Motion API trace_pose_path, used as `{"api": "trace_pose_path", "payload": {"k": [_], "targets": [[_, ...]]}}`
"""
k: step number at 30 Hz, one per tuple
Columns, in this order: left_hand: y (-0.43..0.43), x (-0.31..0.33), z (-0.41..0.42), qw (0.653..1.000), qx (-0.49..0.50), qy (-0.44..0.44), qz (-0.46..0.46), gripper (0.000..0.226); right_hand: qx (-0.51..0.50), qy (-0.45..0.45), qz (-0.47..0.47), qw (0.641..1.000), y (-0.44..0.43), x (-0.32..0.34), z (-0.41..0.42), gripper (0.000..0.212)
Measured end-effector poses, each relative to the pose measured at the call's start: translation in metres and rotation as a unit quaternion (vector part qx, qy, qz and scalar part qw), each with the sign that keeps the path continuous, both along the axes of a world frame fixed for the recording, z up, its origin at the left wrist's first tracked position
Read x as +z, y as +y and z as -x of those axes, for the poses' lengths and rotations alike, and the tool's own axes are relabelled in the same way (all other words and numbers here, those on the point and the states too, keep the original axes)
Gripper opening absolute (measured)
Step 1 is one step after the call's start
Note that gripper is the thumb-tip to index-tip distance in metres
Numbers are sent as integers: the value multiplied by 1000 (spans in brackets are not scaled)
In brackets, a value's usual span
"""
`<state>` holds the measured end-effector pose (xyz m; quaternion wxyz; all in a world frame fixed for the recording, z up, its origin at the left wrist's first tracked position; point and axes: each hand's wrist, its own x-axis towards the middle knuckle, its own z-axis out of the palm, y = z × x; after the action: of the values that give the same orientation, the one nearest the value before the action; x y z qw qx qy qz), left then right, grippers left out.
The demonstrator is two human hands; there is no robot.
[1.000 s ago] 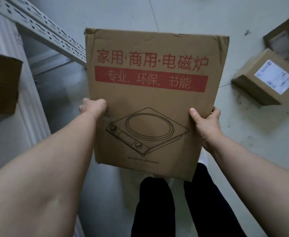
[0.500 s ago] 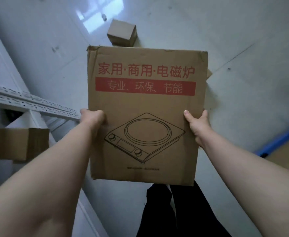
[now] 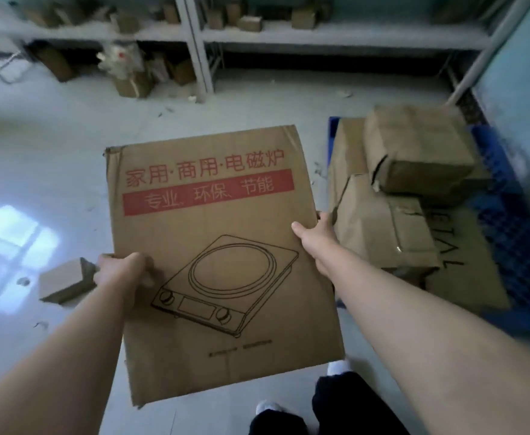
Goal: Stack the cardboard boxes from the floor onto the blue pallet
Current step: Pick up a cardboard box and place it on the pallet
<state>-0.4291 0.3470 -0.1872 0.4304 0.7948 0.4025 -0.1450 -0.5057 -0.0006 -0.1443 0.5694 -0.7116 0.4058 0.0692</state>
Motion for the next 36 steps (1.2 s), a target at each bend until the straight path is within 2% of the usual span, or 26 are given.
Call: {"api": "trace_pose_path", "payload": {"k": [2,4,6,8,10,14,17,24,28,36], "targets": [[-50,16,-12,999,-46,-14,5,71,-43,-16,2,999,-42,17,17,60],[-100,22,-25,995,-91,-25,16,76,-85,-25,15,996,-85,31,38,62],[-156,24,-38,989,-142,-33,31,73,-123,-29,26,992,-131,44,64,63],[-231,59,-22,980,-187,-48,43,63,-157,-40,26,987,-180,53,93,63],[-302,83,-3,969,-231,-64,52,67,-189,-44,26,981,-234,61,123,60],[-435,102,47,952,-297,-50,58,74,-244,-33,24,969,-346,70,188,50],[-529,108,101,947,-312,-46,62,73,-273,-24,37,961,-425,72,236,48],[-684,46,172,929,-360,64,55,103,-328,36,82,940,-560,59,317,51],[-735,28,202,922,-372,101,27,88,-355,77,73,929,-605,26,333,50],[-807,-48,194,896,-409,172,-12,92,-378,113,60,917,-676,-49,315,45]]}}
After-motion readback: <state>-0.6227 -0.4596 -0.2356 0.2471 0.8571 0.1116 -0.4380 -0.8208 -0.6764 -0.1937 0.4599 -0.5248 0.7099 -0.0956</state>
